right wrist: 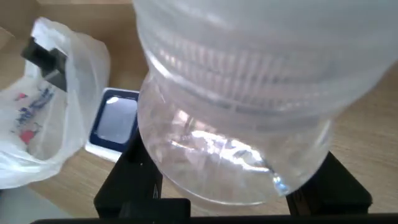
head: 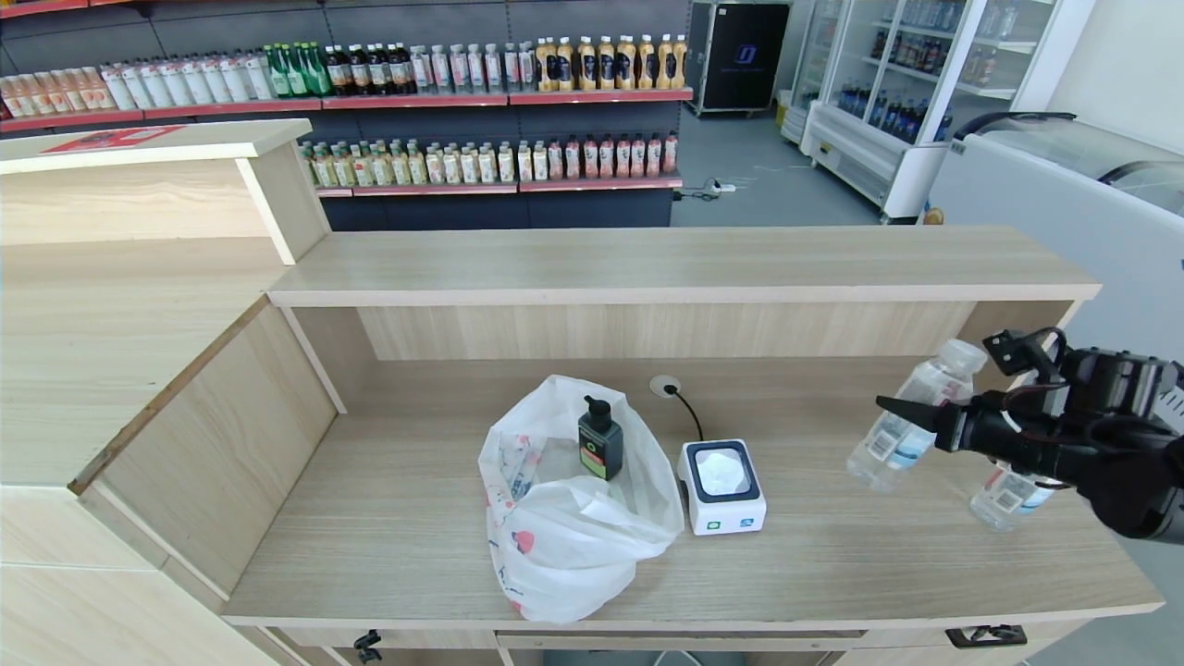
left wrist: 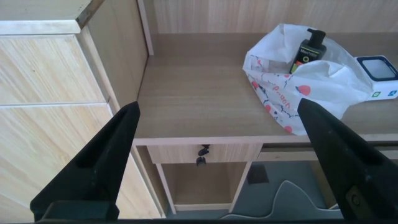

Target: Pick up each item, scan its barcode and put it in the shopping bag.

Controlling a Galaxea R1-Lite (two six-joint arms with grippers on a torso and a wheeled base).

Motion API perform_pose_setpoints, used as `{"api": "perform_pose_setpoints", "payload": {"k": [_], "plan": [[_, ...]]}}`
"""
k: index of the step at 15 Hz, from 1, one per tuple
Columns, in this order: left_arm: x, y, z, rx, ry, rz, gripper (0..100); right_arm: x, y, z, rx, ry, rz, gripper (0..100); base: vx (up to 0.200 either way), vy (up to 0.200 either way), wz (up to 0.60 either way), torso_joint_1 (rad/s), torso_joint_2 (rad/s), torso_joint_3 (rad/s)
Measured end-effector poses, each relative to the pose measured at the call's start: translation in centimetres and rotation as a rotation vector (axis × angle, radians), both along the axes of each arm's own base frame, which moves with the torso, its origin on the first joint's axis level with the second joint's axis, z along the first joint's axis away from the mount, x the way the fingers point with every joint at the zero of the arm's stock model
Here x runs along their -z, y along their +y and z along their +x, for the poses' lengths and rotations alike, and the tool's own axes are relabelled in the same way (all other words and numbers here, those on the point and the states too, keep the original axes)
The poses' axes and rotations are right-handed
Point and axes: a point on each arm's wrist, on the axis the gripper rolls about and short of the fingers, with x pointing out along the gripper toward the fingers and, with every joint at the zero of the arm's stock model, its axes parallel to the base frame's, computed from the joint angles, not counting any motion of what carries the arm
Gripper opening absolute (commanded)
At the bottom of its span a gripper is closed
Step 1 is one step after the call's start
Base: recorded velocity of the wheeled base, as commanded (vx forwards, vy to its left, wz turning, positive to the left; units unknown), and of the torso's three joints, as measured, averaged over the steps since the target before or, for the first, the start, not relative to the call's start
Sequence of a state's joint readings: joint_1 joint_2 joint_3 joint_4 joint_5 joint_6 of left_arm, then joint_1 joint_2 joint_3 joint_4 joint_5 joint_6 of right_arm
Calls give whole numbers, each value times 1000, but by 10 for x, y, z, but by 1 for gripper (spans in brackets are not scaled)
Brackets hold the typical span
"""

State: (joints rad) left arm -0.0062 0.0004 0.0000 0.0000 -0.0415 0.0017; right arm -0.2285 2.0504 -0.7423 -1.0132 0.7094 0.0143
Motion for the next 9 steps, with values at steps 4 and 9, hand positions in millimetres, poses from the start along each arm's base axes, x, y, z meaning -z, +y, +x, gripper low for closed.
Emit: {"api": "perform_pose_setpoints", "payload": {"k": [4, 9], "plan": [[0, 0, 0, 0, 0, 0, 100, -92, 29, -23, -281, -19, 147, 0, 0, 0, 0, 0, 0, 0], [0, 0, 0, 0, 0, 0, 100, -165, 71, -72, -513, -144, 175, 0, 0, 0, 0, 0, 0, 0]]}}
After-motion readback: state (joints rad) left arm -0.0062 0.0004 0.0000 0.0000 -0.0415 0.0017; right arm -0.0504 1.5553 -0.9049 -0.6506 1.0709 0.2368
